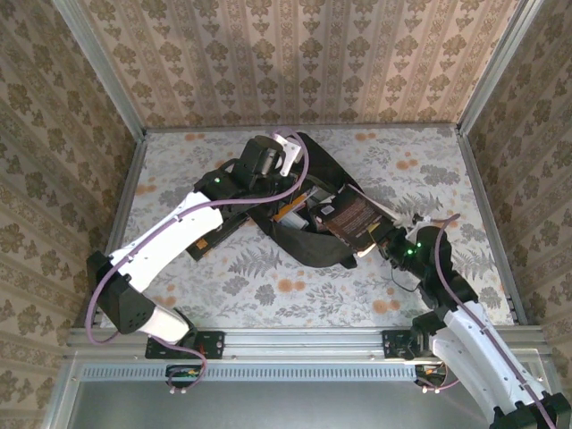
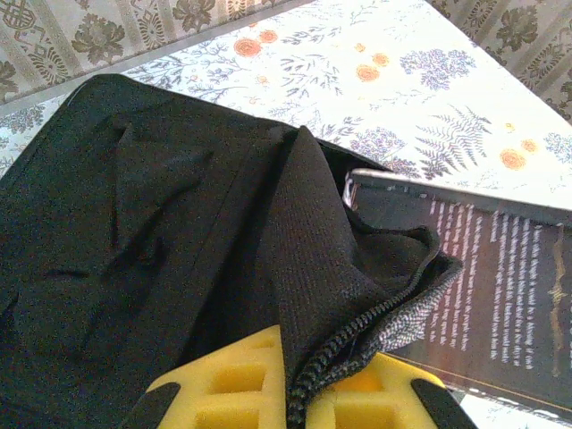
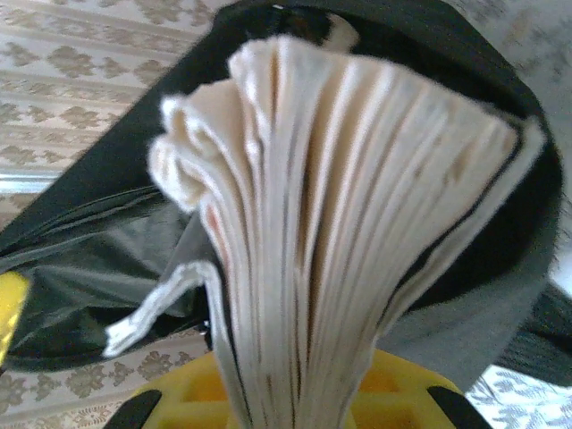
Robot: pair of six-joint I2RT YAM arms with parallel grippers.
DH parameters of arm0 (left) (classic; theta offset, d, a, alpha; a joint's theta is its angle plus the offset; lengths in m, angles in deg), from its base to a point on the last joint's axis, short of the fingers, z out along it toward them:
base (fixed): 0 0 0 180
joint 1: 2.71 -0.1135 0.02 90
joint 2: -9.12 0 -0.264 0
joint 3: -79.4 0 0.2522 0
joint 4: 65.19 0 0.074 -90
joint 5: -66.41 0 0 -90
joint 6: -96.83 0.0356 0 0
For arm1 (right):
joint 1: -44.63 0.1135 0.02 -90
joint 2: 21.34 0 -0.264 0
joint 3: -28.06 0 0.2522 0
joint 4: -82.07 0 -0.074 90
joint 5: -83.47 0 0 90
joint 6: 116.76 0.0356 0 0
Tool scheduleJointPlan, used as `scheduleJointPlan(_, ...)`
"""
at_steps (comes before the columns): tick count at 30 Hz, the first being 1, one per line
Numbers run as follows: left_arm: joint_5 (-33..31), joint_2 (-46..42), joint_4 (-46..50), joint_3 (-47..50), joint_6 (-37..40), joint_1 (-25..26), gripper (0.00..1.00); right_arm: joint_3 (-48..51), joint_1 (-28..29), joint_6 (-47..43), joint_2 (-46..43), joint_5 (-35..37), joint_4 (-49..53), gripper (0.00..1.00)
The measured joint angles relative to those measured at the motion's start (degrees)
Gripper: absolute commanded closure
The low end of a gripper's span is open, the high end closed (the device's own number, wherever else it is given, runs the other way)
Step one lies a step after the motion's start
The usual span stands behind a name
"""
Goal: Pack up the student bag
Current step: Place the book in the student bag.
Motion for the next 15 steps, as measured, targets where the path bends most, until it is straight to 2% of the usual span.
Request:
scheduleJointPlan(5,-0.02,0.0,0.02,0.0,0.0,0.0,1.0,2.71,-0.07,4.37,3.89,-3.19,-2.54,1.0)
scheduleJointPlan(9,-0.09,-0.07,0.02,0.0,0.0,0.0,1.0,2.84,-0.04,7.32,2.78,-6.12,-4.57,1.0)
scheduleJointPlan(15,0.35,-0.22,0.0,0.0,0.0,0.02,1.0,3.48,-0.04,11.58,5.05,-10.23,-12.11,1.0)
